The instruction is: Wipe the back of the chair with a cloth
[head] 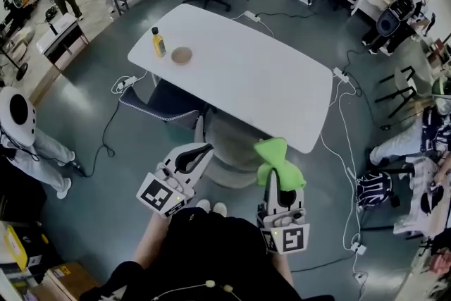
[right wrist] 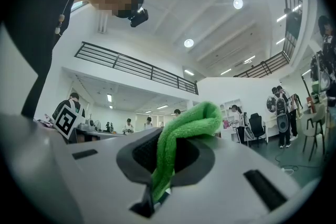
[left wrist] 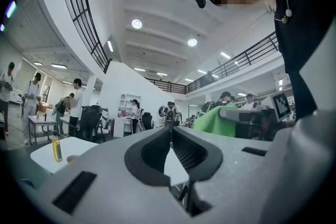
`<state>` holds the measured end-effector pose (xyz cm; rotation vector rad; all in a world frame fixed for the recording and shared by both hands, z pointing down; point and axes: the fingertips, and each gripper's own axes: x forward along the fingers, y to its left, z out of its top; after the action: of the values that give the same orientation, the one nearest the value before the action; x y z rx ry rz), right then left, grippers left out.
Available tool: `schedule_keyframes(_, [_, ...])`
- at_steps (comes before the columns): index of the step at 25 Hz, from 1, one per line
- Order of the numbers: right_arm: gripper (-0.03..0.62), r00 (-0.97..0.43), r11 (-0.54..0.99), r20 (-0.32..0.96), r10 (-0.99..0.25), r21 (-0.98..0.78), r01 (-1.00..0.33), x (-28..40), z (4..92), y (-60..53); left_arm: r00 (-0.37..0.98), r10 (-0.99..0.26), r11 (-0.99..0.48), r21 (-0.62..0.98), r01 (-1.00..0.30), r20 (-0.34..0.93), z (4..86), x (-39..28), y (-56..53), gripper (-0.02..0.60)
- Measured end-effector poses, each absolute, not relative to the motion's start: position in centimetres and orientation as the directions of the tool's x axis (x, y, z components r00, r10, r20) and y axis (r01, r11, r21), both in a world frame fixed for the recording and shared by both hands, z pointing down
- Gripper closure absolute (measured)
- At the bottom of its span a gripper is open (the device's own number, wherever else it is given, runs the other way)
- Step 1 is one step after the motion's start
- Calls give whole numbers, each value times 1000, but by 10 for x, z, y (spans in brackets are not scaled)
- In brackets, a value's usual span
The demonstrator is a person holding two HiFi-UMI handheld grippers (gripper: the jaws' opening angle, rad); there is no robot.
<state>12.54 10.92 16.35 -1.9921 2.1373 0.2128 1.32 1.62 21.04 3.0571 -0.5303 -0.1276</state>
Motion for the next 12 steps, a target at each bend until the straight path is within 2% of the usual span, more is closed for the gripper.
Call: schedule_keyframes(12, [574,-50,59,-223,-974,-32,-998,121,165,103,941,-324,-946,55,-320,-95,205,9,8,565])
